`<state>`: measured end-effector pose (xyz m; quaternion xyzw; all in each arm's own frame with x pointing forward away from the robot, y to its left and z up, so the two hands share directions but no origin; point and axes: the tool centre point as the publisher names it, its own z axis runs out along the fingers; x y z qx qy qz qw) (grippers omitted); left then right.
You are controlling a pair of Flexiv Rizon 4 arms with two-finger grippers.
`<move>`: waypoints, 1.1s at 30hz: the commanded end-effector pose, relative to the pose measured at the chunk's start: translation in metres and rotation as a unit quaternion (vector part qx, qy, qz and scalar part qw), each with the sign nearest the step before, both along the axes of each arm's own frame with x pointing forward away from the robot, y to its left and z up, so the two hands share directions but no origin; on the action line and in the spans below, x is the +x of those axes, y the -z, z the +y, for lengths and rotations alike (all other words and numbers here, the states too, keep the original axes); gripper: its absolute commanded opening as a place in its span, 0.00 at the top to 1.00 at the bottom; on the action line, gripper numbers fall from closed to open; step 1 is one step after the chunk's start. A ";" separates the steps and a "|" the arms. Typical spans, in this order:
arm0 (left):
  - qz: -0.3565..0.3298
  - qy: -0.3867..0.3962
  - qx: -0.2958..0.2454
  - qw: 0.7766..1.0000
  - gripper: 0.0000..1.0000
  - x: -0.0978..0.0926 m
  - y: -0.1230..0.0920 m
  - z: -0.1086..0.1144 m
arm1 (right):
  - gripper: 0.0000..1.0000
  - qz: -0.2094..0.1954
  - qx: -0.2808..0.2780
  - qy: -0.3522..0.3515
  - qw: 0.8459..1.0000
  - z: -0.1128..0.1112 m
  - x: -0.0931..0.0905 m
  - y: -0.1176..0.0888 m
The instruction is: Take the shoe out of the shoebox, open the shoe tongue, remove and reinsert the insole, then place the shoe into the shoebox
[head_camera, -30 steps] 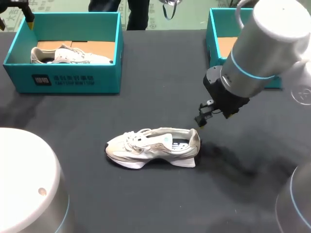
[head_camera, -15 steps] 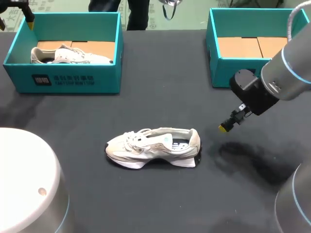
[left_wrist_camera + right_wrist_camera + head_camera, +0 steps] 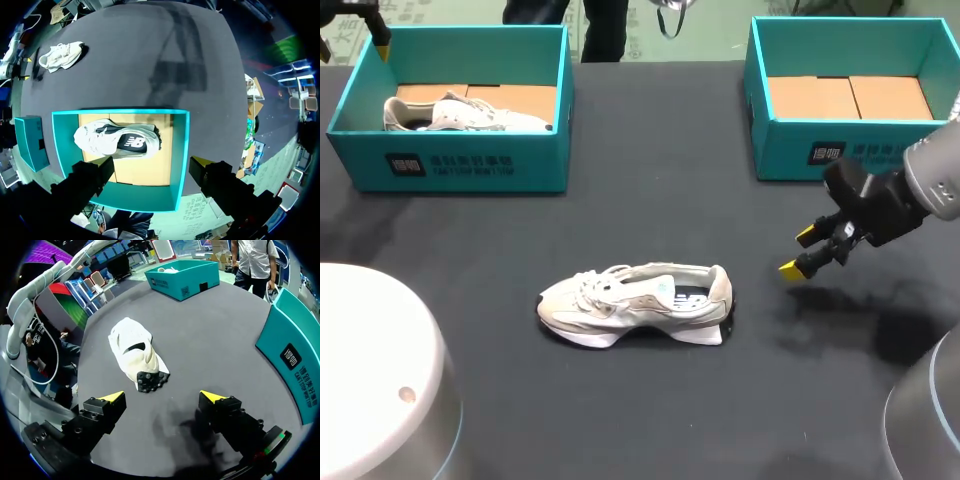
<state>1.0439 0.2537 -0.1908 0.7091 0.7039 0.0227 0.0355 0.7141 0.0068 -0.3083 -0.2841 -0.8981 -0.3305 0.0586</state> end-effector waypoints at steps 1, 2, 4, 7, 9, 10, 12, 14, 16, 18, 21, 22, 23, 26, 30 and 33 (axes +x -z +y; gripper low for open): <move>-0.001 0.000 0.001 1.000 0.00 -0.001 0.000 0.000 | 0.00 -0.020 0.025 0.014 0.999 0.000 -0.006 0.001; -0.001 0.000 0.001 1.000 0.00 -0.001 0.000 0.000 | 0.00 -0.020 0.025 0.014 0.999 0.000 -0.006 0.001; -0.001 0.000 0.001 1.000 0.00 -0.001 0.000 0.000 | 0.00 -0.046 0.034 -0.022 0.998 0.000 -0.008 0.008; -0.001 0.000 0.001 1.000 0.00 -0.001 0.000 0.000 | 0.00 -0.080 0.065 -0.043 0.994 -0.007 -0.011 0.018; -0.001 0.000 0.001 1.000 0.00 -0.001 0.000 0.000 | 0.00 -0.095 0.061 -0.043 0.993 -0.012 -0.013 0.024; -0.001 0.000 0.001 1.000 0.00 -0.001 0.000 0.000 | 0.00 -0.107 0.060 -0.060 0.991 -0.013 -0.014 0.026; -0.001 0.000 0.001 1.000 0.00 -0.001 0.000 0.000 | 0.00 -0.128 0.062 -0.070 0.987 -0.017 -0.015 0.029; -0.001 0.000 0.001 1.000 0.00 -0.001 0.000 0.000 | 0.00 -0.138 0.065 -0.075 0.985 -0.020 -0.013 0.035; -0.001 0.000 0.001 1.000 0.00 -0.001 0.000 0.000 | 0.00 -0.146 0.068 -0.079 0.984 -0.022 -0.012 0.039; -0.001 0.000 0.001 1.000 0.00 -0.001 0.000 0.000 | 0.00 -0.153 0.067 -0.081 0.983 -0.023 -0.011 0.043; -0.001 0.000 0.001 1.000 0.00 -0.001 0.000 0.000 | 0.00 -0.165 0.072 -0.087 0.980 -0.021 -0.011 0.050; -0.001 0.000 0.001 1.000 0.00 -0.001 0.000 0.000 | 0.00 -0.166 0.077 -0.088 0.979 -0.020 -0.011 0.052; -0.001 0.000 0.001 1.000 0.00 -0.001 0.000 0.000 | 0.00 -0.167 0.078 -0.086 0.979 -0.020 -0.011 0.053; -0.001 0.000 0.001 1.000 0.00 -0.001 0.000 0.000 | 0.00 -0.142 0.093 -0.092 0.981 -0.016 -0.010 0.053; -0.001 0.000 0.001 1.000 0.00 -0.001 0.000 0.000 | 0.00 -0.142 0.093 -0.092 0.981 -0.016 -0.010 0.053; -0.001 0.000 0.001 1.000 0.00 -0.001 0.000 0.000 | 0.00 -0.142 0.093 -0.092 0.981 -0.016 -0.010 0.053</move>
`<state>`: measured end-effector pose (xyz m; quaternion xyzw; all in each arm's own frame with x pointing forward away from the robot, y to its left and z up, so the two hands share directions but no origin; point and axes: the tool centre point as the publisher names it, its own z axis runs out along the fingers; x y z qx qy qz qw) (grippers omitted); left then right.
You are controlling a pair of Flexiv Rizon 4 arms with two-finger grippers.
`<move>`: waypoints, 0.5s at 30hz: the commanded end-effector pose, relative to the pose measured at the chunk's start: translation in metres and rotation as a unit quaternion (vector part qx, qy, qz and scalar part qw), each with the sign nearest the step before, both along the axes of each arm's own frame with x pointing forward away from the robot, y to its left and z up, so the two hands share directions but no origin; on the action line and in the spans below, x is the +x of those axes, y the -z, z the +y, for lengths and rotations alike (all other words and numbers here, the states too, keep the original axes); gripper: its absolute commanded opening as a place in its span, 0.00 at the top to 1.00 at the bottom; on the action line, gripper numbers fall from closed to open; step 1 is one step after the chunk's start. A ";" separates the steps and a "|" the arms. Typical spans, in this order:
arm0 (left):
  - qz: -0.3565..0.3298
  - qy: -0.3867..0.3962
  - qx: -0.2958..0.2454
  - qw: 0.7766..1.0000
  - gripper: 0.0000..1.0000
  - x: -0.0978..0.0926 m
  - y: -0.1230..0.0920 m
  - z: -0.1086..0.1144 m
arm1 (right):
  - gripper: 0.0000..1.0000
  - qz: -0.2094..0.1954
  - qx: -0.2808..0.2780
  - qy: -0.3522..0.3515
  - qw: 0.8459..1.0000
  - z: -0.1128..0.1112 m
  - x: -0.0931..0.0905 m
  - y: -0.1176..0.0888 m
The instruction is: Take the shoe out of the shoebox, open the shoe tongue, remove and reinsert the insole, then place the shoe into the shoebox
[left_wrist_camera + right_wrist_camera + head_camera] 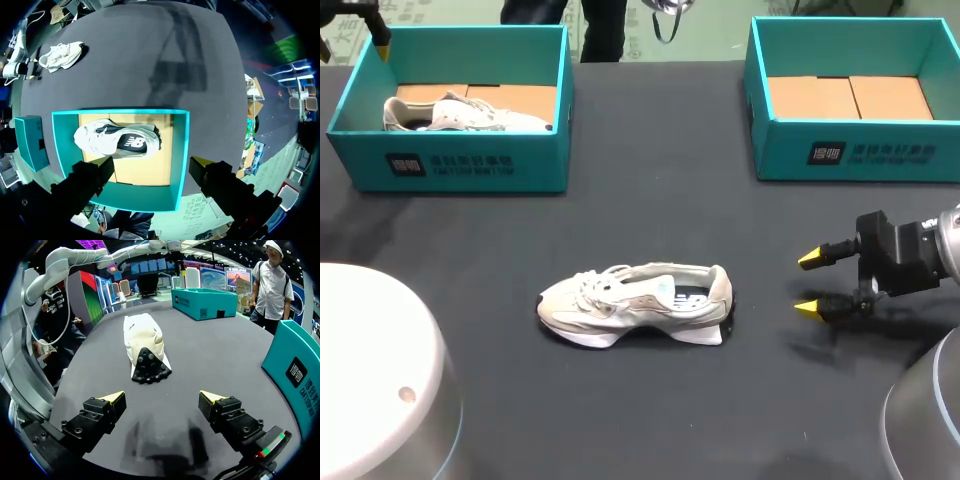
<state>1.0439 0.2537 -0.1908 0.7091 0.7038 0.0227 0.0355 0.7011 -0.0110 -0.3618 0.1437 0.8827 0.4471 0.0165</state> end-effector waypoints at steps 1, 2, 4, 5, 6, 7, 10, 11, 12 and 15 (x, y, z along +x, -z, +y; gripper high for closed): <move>-0.001 0.000 0.001 1.000 0.00 -0.001 0.000 0.000 | 0.00 0.003 -0.004 -0.002 1.000 0.002 0.003 0.000; -0.001 0.000 0.001 1.000 0.00 -0.001 0.000 0.000 | 0.00 0.003 -0.004 -0.002 1.000 0.002 0.003 0.000; -0.001 0.000 0.001 1.000 0.00 -0.001 0.000 0.000 | 0.00 0.003 -0.004 -0.002 1.000 0.002 0.003 0.000; -0.001 0.000 0.001 1.000 0.00 -0.001 0.000 0.000 | 0.00 -0.005 0.010 -0.015 1.000 0.002 0.003 0.002; -0.001 0.000 0.001 1.000 0.00 -0.001 0.000 0.000 | 0.00 -0.009 0.007 -0.017 1.000 0.002 0.002 0.006; -0.001 0.000 0.001 1.000 0.00 -0.001 0.000 0.000 | 0.00 -0.021 0.015 -0.020 0.999 0.002 0.003 0.011; -0.001 0.000 0.001 1.000 0.00 -0.001 0.000 0.000 | 0.00 -0.042 0.045 -0.040 0.997 0.002 0.004 0.019; -0.001 0.000 0.001 1.000 0.00 -0.001 0.000 0.000 | 0.00 -0.046 0.048 -0.043 0.997 0.002 0.005 0.021; -0.001 0.000 0.001 1.000 0.00 -0.001 0.000 0.000 | 0.00 -0.047 0.049 -0.042 0.997 0.002 0.006 0.023; -0.001 0.000 0.001 1.000 0.00 -0.001 0.000 0.000 | 0.00 -0.049 0.054 -0.043 0.996 0.005 0.009 0.027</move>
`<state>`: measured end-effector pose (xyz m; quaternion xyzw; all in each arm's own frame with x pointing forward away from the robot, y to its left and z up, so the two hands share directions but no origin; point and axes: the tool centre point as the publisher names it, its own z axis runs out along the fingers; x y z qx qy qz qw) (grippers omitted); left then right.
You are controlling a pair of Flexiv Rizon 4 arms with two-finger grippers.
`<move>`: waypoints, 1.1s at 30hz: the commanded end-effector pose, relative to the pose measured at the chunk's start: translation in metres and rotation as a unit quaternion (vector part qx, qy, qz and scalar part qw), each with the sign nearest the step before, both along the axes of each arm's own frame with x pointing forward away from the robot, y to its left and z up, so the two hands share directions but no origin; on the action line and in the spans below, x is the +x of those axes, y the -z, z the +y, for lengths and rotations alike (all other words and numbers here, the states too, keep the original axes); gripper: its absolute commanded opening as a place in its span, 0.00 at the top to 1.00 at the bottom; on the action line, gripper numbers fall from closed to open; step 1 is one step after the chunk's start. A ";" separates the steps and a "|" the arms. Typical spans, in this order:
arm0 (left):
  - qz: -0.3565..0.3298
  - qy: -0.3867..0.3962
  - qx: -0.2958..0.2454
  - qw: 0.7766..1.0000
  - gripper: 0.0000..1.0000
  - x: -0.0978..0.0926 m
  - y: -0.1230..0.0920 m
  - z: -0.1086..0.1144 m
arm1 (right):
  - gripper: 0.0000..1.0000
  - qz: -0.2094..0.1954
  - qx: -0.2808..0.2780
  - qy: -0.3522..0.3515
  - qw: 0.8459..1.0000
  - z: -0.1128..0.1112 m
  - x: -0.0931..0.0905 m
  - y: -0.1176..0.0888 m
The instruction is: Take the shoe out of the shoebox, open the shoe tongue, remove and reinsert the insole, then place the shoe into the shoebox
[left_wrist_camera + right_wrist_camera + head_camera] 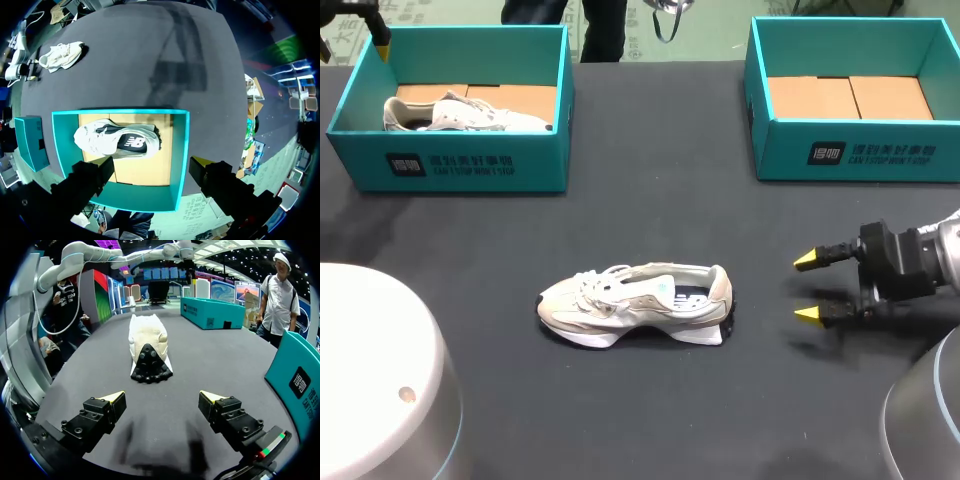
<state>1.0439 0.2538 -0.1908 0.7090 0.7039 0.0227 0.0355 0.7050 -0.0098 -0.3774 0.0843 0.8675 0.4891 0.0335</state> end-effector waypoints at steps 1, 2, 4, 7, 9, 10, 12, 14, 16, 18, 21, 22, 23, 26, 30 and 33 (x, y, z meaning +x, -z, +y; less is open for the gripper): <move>-0.001 0.000 0.001 1.000 0.00 -0.001 0.000 0.000 | 0.00 0.001 0.016 -0.001 1.000 0.006 0.005 0.012; -0.001 0.000 0.001 1.000 0.00 -0.001 0.000 0.000 | 0.00 0.001 0.016 -0.001 1.000 0.008 0.006 0.013; -0.001 0.000 0.001 1.000 0.00 -0.001 0.000 0.000 | 0.00 0.001 0.019 -0.002 1.000 0.013 0.007 0.013; -0.001 0.000 0.001 1.000 0.00 -0.001 0.000 0.000 | 0.00 0.001 0.023 -0.001 1.000 0.021 0.007 0.012; -0.001 0.000 0.001 1.000 0.00 -0.001 0.000 0.000 | 0.00 0.001 0.023 0.005 1.000 0.027 0.006 0.011; -0.001 0.000 0.001 1.000 0.00 -0.001 0.000 0.000 | 0.00 0.001 0.024 0.005 1.000 0.030 0.004 0.009; -0.001 0.000 0.001 1.000 0.00 -0.001 0.000 0.000 | 0.00 0.002 0.022 0.010 1.000 0.038 0.002 0.008; -0.001 0.000 0.001 1.000 0.00 -0.001 0.000 0.000 | 0.00 0.000 0.027 0.006 1.000 0.047 -0.001 0.006; -0.001 0.000 0.001 1.000 0.00 -0.001 0.000 0.000 | 0.00 -0.001 0.032 0.010 0.999 0.055 -0.005 0.006; -0.001 0.000 0.001 1.000 0.00 -0.001 0.000 0.000 | 0.00 -0.001 0.046 0.019 0.999 0.063 -0.011 0.006; -0.001 0.000 0.001 1.000 0.00 -0.001 0.000 0.000 | 0.00 -0.001 0.046 0.020 0.999 0.065 -0.012 0.007; -0.001 0.000 0.001 1.000 0.00 -0.001 0.000 0.000 | 0.00 -0.001 0.046 0.020 0.999 0.065 -0.012 0.007; -0.001 0.000 0.001 1.000 0.00 -0.001 0.000 0.000 | 0.00 -0.001 0.046 0.020 0.999 0.065 -0.012 0.007; -0.001 0.000 0.001 1.000 0.00 -0.001 0.000 0.000 | 0.00 -0.001 0.046 0.020 0.999 0.065 -0.012 0.007; -0.001 0.000 0.001 1.000 0.00 -0.001 0.000 0.000 | 0.00 -0.001 0.046 0.020 0.999 0.065 -0.012 0.007; -0.001 0.000 0.001 1.000 0.00 -0.001 0.000 0.000 | 0.00 -0.001 0.046 0.020 0.999 0.065 -0.012 0.007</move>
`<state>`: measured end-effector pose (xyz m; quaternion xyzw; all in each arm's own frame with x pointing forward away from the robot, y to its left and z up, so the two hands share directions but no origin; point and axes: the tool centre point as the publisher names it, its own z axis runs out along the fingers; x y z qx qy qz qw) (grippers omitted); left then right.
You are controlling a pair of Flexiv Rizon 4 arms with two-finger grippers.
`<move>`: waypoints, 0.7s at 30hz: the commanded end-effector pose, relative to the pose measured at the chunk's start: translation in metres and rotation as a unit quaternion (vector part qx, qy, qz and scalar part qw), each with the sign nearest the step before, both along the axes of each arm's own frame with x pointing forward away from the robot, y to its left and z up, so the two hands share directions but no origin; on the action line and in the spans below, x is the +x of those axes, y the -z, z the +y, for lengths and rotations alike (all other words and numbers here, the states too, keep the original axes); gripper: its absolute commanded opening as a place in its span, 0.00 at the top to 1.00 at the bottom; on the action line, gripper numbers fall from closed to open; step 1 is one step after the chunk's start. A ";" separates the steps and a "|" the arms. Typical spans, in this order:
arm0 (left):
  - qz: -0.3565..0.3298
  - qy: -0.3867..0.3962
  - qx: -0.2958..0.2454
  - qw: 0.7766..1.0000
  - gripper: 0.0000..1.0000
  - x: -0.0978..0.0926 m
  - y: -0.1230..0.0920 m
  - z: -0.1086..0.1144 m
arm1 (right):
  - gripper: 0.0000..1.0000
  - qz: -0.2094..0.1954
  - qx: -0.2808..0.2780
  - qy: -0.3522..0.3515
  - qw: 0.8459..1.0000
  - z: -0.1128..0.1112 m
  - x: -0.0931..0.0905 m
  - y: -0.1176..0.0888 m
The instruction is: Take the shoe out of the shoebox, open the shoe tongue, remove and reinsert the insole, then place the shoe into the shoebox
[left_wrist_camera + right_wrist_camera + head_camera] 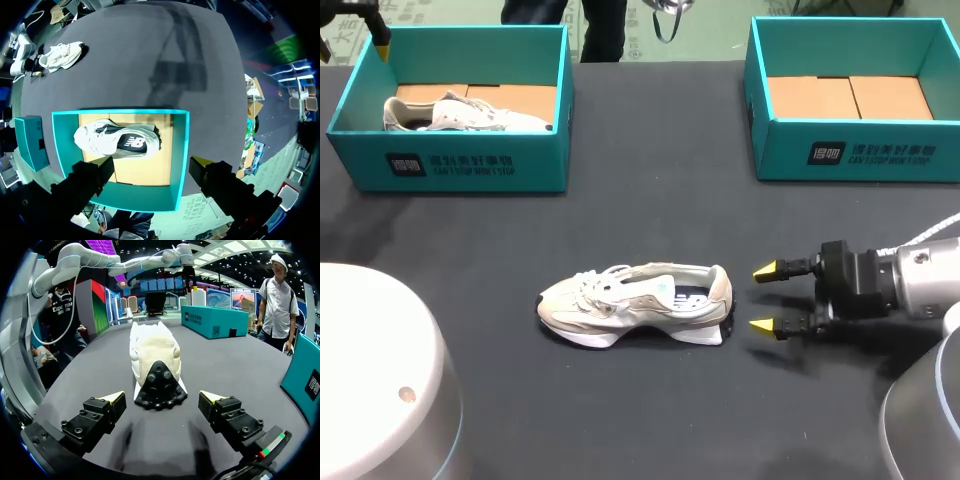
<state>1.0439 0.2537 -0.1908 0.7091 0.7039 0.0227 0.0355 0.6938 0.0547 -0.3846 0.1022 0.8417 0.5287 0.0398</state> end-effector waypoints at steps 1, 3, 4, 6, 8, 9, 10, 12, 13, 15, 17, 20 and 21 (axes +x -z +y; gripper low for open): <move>-0.001 0.000 0.001 1.000 0.00 -0.001 0.000 0.000 | 0.00 -0.008 0.001 -0.001 1.000 0.003 -0.002 -0.001; -0.001 0.000 0.001 1.000 0.00 -0.001 0.000 0.000 | 0.00 -0.019 -0.004 -0.004 1.000 0.010 -0.003 0.000; -0.001 0.000 0.001 1.000 0.00 -0.001 0.000 0.000 | 0.00 -0.025 -0.003 -0.003 1.000 0.013 -0.004 0.001; -0.001 0.000 0.001 1.000 0.00 -0.001 0.000 0.000 | 0.00 -0.034 -0.004 -0.009 0.999 0.018 -0.004 0.002; -0.001 0.000 0.001 1.000 0.00 -0.001 0.000 0.000 | 0.00 -0.041 -0.002 -0.016 0.999 0.020 -0.004 0.003; -0.001 0.000 0.001 1.000 0.00 -0.001 0.000 0.000 | 0.00 -0.041 -0.002 -0.016 0.999 0.021 -0.003 0.004; -0.001 0.000 0.001 1.000 0.00 -0.001 0.000 0.000 | 0.00 -0.041 0.002 -0.019 0.999 0.022 -0.003 0.004; -0.001 0.000 0.001 1.000 0.00 -0.001 0.000 0.000 | 0.00 -0.040 0.003 -0.021 0.999 0.024 -0.001 0.006; -0.001 0.000 0.001 1.000 0.00 -0.001 0.000 0.000 | 0.00 -0.038 0.004 -0.025 0.999 0.026 0.000 0.007; -0.001 0.000 0.001 1.000 0.00 -0.001 0.000 0.000 | 0.00 -0.037 0.005 -0.027 0.999 0.029 0.002 0.008; -0.001 0.000 0.001 1.000 0.00 -0.001 0.000 0.000 | 0.00 -0.038 0.007 -0.031 0.999 0.032 0.004 0.008; -0.001 0.000 0.001 1.000 0.00 -0.001 0.000 0.000 | 0.00 -0.039 0.011 -0.036 0.999 0.033 0.008 0.009; -0.001 0.000 0.001 1.000 0.00 -0.001 0.000 0.000 | 0.00 -0.040 0.013 -0.039 0.998 0.034 0.009 0.009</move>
